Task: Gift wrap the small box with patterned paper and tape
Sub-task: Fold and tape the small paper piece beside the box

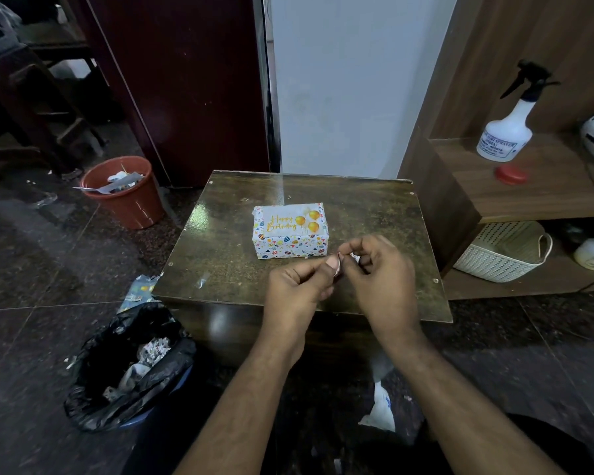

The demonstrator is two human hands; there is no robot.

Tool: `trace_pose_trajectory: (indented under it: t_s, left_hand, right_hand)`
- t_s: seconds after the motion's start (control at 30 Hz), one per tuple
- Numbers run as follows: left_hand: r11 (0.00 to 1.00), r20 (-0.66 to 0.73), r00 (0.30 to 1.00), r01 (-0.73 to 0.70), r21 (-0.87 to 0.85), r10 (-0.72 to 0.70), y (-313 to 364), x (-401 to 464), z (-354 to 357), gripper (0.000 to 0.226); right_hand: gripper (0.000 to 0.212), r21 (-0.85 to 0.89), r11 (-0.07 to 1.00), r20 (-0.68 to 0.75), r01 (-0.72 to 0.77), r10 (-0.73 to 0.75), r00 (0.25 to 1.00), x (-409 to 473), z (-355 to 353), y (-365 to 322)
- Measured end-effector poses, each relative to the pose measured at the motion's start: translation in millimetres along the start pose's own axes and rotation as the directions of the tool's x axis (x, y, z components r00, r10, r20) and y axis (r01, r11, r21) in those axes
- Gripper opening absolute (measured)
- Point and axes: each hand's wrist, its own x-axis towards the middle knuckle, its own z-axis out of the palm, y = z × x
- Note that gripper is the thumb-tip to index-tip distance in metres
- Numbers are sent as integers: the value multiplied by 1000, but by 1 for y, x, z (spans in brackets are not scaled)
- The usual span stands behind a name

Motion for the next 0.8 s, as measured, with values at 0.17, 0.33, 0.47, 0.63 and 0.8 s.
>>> trace_pose_trajectory:
  t_s: [0.17, 0.33, 0.47, 0.63, 0.8]
  left_hand:
    - [997, -34, 999, -9, -74, 6, 0, 4, -7, 21]
    - [994, -195, 981, -15, -107, -6, 2, 10, -16, 18]
    - [994, -199, 979, -62, -87, 44, 10, 11, -19, 29]
    - [995, -107, 992, -75, -65, 68, 19, 7, -17, 37]
    - [996, 16, 1000, -12, -83, 14, 36, -1, -30, 29]
  right_hand:
    - [17, 132, 990, 96, -52, 39, 995, 0, 3, -4]
    - [40, 378, 899, 375, -223, 71, 924, -4, 3, -9]
    - [46, 445, 860, 395, -250, 62, 917, 1, -3, -11]
    - [30, 338, 927, 355, -164, 36, 934, 15, -11, -20]
    - [20, 216, 975, 353, -56, -24, 935, 17, -12, -37]
